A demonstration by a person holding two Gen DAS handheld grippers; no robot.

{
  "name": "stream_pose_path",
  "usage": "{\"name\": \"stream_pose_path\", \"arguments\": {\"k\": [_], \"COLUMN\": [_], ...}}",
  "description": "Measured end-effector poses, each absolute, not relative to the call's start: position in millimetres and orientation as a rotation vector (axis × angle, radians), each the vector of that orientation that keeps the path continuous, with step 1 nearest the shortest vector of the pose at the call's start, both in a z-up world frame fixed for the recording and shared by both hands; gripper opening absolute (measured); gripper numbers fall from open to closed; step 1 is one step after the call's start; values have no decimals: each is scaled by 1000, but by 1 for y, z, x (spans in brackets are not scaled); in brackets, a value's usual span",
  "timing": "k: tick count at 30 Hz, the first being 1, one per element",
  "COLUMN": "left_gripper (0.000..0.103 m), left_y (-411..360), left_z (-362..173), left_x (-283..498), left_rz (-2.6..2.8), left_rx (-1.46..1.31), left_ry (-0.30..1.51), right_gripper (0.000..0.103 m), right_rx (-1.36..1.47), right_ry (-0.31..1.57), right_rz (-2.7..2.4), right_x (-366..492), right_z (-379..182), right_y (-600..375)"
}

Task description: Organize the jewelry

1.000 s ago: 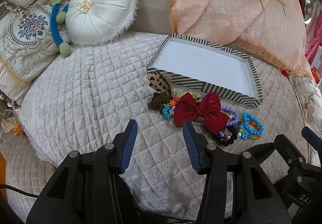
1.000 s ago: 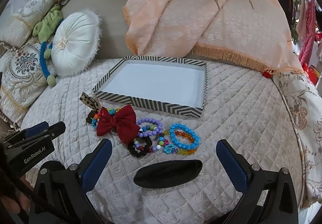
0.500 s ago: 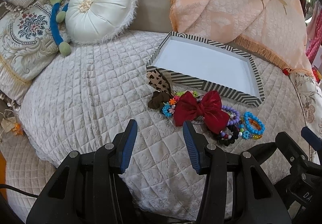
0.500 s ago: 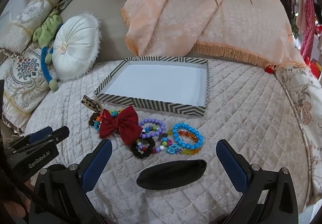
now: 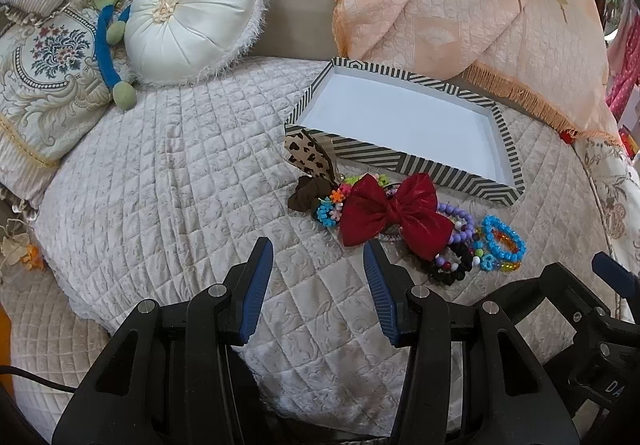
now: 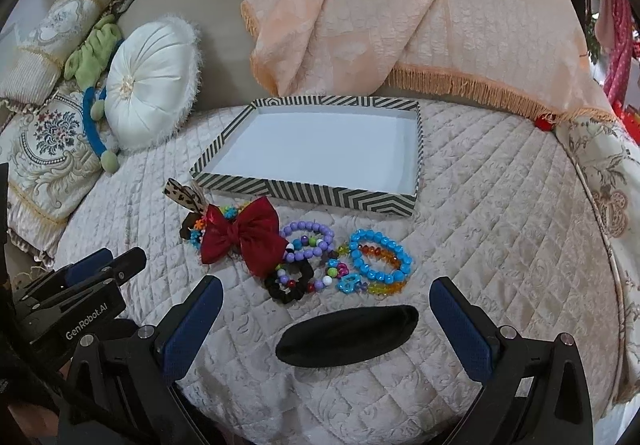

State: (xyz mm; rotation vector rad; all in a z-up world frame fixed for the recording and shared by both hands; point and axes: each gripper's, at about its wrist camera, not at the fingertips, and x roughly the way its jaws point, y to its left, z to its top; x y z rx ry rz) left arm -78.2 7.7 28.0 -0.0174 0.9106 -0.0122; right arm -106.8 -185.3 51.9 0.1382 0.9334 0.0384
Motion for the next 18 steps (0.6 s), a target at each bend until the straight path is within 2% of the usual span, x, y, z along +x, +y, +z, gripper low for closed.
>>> {"name": "stream_pose_path", "arguments": {"k": [18], "left_gripper": [47], "left_y": [6], "left_z": [23], "left_x": [-76], "left_rz": [-9], "left_rx": [-10], "left_ry": [925], "right_gripper": [103], "right_rx": [125], "right_ry": [952], "right_rz": [22], "right_x": [-107], "right_z": [51], "right_y": [-191]}}
